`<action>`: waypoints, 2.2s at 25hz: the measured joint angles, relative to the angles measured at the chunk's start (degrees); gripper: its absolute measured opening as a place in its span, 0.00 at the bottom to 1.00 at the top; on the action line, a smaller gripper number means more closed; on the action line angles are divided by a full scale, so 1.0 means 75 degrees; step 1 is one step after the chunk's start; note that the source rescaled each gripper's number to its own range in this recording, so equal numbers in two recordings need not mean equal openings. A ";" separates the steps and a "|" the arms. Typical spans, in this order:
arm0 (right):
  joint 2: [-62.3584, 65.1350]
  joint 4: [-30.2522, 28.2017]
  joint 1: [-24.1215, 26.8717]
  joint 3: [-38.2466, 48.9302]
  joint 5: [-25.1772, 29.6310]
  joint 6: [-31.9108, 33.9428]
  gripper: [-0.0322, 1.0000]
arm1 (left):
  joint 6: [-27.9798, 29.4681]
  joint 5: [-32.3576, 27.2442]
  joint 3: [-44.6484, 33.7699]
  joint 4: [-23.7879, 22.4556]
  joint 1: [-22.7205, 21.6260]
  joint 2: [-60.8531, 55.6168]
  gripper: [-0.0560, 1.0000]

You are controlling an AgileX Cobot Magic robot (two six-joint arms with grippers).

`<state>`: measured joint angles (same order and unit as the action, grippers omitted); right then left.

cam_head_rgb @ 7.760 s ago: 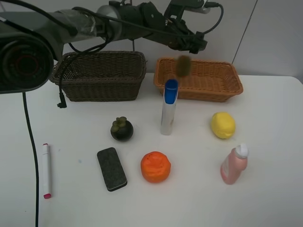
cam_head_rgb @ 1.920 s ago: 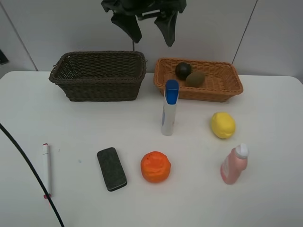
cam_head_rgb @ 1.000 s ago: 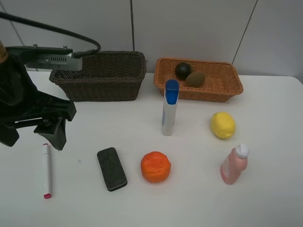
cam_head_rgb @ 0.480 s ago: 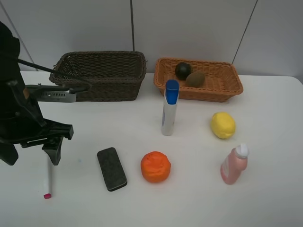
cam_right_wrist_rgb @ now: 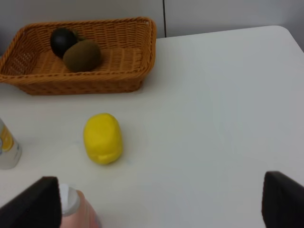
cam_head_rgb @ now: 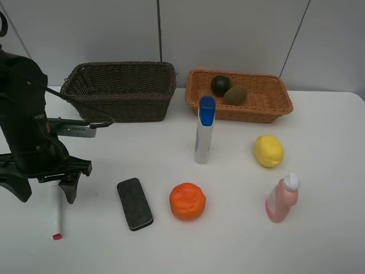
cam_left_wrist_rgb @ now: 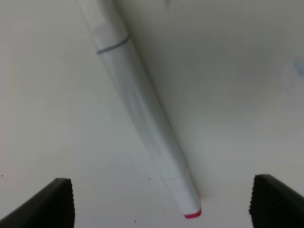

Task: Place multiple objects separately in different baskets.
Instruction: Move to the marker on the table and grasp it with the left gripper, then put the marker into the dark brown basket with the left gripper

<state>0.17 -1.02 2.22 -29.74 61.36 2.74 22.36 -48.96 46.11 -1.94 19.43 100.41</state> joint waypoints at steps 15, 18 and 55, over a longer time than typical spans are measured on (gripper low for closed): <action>0.0000 0.0000 0.0000 0.0000 0.0000 0.0000 1.00 | -0.0983 0.1309 -0.0010 -0.0130 -0.0552 0.1144 0.97; 0.0000 0.0000 0.0000 0.0000 0.0000 0.0000 1.00 | -0.1014 0.1449 -0.0010 -0.0130 -0.0552 0.1144 0.90; 0.0000 0.0000 0.0000 0.0000 0.0000 0.0000 1.00 | -0.1772 0.0389 0.4744 0.2276 -0.0552 -0.0958 0.05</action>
<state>0.17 -1.02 2.22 -29.74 61.36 2.74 9.07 -46.05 81.69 15.12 15.28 93.23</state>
